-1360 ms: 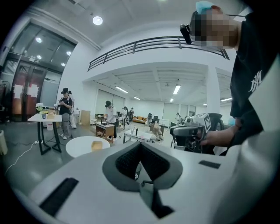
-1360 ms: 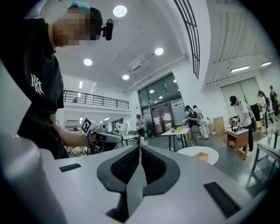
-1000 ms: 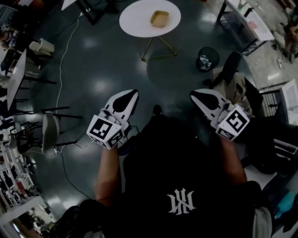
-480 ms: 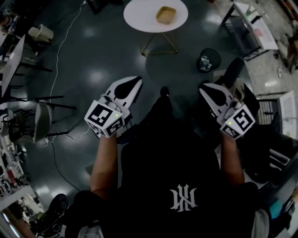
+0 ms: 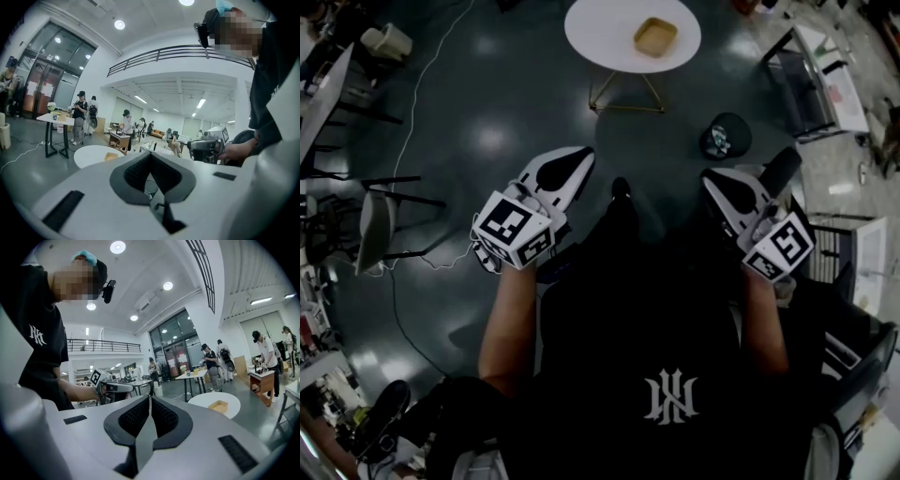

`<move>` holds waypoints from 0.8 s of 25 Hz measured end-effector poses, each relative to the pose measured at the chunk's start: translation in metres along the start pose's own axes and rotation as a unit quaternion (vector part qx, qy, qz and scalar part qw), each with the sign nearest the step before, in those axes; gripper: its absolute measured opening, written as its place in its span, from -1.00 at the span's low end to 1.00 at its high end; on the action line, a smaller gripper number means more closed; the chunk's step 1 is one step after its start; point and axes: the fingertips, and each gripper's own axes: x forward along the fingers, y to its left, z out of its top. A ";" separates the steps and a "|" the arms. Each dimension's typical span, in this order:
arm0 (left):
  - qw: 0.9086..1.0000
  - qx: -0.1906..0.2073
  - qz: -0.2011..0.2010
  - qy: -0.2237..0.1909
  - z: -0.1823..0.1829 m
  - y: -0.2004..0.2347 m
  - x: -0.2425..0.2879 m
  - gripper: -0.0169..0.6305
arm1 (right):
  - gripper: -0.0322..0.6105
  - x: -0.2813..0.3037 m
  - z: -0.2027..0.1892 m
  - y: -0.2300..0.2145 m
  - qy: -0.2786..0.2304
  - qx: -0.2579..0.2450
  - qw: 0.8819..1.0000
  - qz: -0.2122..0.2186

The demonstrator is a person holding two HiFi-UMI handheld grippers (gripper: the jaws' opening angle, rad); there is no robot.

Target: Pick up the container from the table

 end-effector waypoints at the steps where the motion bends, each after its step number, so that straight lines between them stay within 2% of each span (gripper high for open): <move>1: 1.000 -0.003 0.003 -0.002 0.000 0.007 0.003 -0.95 | -0.77 0.007 0.003 -0.006 0.000 -0.003 1.000 0.003; 7: 1.000 -0.023 0.008 -0.003 0.008 0.055 0.030 -0.95 | -0.77 0.045 0.020 -0.051 0.000 -0.003 1.000 0.003; 13: 1.000 -0.022 -0.010 0.007 0.031 0.098 0.067 -0.95 | -0.77 0.080 0.043 -0.090 0.010 -0.006 1.000 -0.007; 20: 0.999 -0.022 -0.043 0.005 0.052 0.143 0.122 -0.95 | -0.77 0.100 0.062 -0.151 0.023 -0.013 0.999 -0.044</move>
